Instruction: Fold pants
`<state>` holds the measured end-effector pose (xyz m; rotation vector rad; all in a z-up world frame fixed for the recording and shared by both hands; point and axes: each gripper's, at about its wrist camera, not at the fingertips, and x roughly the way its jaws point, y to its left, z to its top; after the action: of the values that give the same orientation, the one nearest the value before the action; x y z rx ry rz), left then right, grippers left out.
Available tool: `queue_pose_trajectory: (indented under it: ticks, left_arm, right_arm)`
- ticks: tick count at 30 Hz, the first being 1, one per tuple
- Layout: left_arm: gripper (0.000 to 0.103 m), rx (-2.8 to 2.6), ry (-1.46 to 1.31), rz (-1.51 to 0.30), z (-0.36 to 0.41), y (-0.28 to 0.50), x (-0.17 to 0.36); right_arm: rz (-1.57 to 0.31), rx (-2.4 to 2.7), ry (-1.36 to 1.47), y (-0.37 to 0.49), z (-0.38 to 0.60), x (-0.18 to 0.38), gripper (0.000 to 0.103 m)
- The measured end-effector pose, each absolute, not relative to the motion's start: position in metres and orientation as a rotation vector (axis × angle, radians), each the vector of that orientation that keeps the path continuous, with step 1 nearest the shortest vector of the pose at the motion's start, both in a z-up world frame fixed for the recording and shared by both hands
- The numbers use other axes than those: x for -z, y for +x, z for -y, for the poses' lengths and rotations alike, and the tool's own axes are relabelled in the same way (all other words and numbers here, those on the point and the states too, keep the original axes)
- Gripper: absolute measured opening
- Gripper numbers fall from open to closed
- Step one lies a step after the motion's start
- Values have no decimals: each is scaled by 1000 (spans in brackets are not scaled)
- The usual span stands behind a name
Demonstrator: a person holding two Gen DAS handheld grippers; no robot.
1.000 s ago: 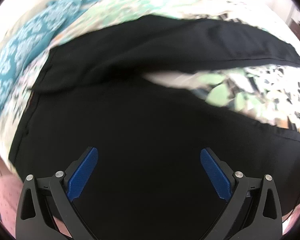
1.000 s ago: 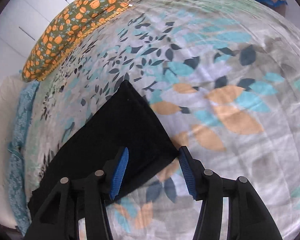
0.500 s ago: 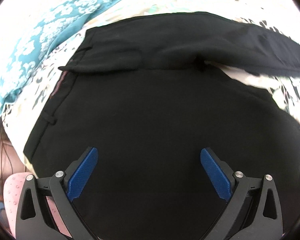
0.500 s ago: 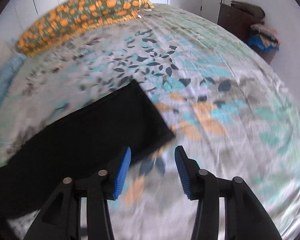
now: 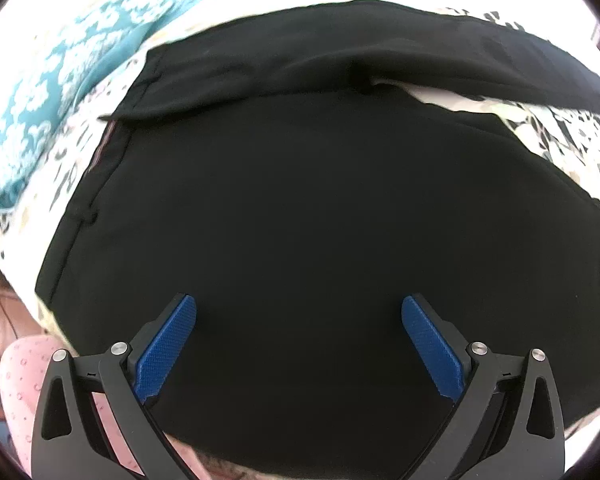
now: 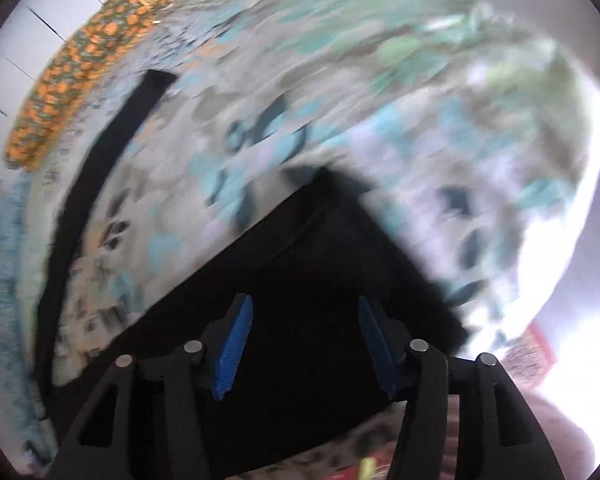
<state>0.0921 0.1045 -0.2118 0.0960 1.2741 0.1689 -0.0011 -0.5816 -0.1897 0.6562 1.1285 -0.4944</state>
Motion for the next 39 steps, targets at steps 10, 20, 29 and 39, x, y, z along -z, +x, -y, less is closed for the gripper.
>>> queue_pose_trajectory:
  ticks: [10,20,29,39]
  left_arm:
    - [103,-156,58,-1083,-88,152,151]
    - [103,-203,154,-1025,-75,220,157]
    - [103,-291,139,-1069,-108,279,203]
    - [103,-225,35,-974,-132,269,238]
  right_arm:
    - [-1080,123,303,86,419,146,74]
    - [-1092,-105,249,135,297,162,74]
    - [-1081,-101,199,188,361,166,74]
    - [-1114,162,236,366,579,190,74]
